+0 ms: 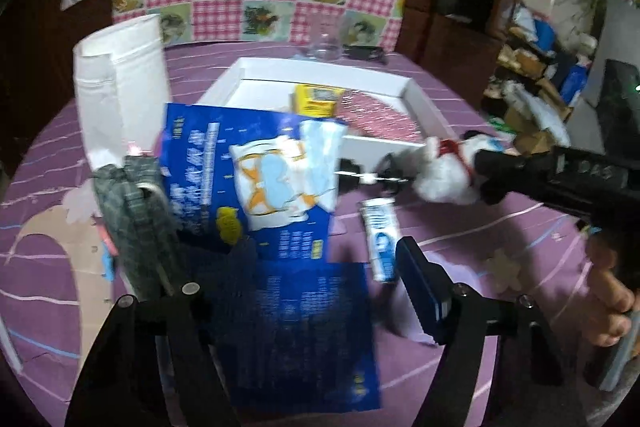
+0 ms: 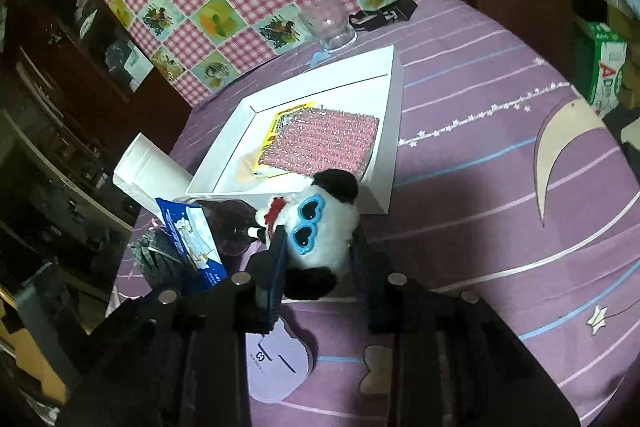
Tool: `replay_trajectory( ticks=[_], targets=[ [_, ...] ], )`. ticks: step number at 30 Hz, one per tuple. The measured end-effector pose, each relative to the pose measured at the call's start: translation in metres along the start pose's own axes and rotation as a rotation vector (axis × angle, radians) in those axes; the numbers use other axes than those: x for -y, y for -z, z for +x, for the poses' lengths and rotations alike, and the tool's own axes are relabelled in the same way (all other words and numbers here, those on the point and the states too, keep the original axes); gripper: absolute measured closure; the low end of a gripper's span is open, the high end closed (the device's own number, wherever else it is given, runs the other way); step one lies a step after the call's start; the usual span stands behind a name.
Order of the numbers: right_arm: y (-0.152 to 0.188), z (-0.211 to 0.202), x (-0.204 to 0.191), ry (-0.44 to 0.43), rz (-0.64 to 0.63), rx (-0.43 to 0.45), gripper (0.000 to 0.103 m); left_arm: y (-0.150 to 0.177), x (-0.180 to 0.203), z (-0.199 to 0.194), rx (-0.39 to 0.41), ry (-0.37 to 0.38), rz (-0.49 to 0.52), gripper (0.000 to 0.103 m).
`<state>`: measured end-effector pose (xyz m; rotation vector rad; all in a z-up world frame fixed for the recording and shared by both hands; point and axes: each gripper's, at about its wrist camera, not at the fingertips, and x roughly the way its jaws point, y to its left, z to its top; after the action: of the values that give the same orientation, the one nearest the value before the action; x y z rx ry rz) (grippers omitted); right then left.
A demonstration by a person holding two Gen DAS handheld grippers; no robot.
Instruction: Organize soft objects
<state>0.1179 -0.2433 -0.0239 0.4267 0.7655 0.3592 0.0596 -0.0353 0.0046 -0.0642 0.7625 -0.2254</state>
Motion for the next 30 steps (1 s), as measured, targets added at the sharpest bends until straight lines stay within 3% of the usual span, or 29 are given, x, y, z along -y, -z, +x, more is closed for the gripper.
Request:
replay_trajectory(
  ticks=[2, 9, 14, 17, 21, 26, 30],
  targets=[
    [-0.001, -0.001, -0.002, 0.019, -0.012, 0.002, 0.072, -0.004, 0.005, 0.006, -0.038, 0.044, -0.009, 0.042],
    [-0.006, -0.008, 0.009, 0.027, 0.027, 0.013, 0.072, -0.022, 0.011, 0.034, -0.179, 0.123, -0.082, 0.051],
    [-0.008, -0.015, 0.009, 0.034, 0.01, 0.027, 0.071, -0.032, 0.024, 0.055, -0.254, 0.117, -0.079, 0.052],
    [-0.009, -0.019, 0.01, 0.045, 0.01, 0.045, 0.071, -0.03, 0.028, 0.067, -0.3, 0.051, -0.056, 0.061],
    [-0.01, -0.019, 0.014, 0.017, 0.032, 0.027, 0.071, -0.025, 0.027, 0.066, -0.284, 0.047, -0.059, 0.064],
    [-0.007, -0.018, 0.009, -0.028, 0.027, 0.002, 0.071, -0.018, 0.026, 0.063, -0.243, 0.025, -0.053, 0.088],
    [-0.005, -0.018, 0.002, -0.015, -0.002, 0.008, 0.071, -0.014, 0.025, 0.061, -0.221, 0.044, -0.034, 0.097]
  ],
)
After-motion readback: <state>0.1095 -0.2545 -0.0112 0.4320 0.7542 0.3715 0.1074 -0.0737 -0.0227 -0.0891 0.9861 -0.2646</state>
